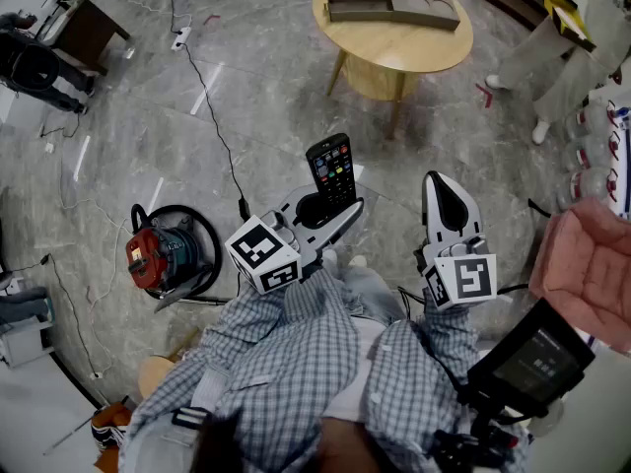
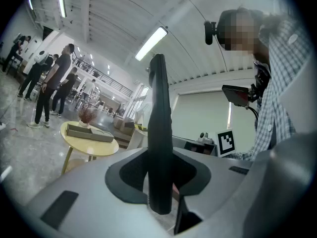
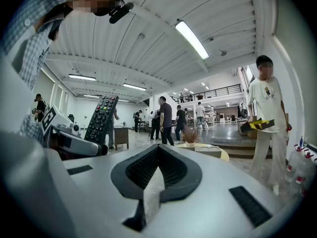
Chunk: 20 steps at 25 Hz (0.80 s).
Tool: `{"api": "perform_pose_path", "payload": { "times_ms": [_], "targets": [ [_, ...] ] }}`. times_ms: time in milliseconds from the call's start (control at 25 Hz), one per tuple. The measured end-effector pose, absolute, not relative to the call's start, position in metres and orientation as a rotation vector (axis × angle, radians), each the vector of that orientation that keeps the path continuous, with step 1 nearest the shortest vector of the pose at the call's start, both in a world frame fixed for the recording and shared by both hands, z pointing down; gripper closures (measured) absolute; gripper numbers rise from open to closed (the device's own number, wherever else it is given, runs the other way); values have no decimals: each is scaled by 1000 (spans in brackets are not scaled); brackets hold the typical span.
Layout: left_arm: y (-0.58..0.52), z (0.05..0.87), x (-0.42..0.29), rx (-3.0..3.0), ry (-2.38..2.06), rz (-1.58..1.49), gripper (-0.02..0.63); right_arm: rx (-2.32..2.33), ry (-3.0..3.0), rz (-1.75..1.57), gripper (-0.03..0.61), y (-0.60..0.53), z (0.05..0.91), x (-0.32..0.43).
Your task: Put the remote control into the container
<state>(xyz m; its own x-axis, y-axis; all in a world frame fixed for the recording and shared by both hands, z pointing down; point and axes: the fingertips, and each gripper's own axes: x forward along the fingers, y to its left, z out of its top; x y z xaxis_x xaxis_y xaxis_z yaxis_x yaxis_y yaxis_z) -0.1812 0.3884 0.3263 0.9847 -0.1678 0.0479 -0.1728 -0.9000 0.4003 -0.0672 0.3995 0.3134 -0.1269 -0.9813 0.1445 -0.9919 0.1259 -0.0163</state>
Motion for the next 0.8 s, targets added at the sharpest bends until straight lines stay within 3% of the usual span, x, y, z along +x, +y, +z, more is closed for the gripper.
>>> {"api": "perform_pose_path", "payload": {
  "times_ms": [800],
  "targets": [
    [390,325,-170,2712,-302,26,502,2051,-2259,194,572,415,315,-40]
  ]
}}
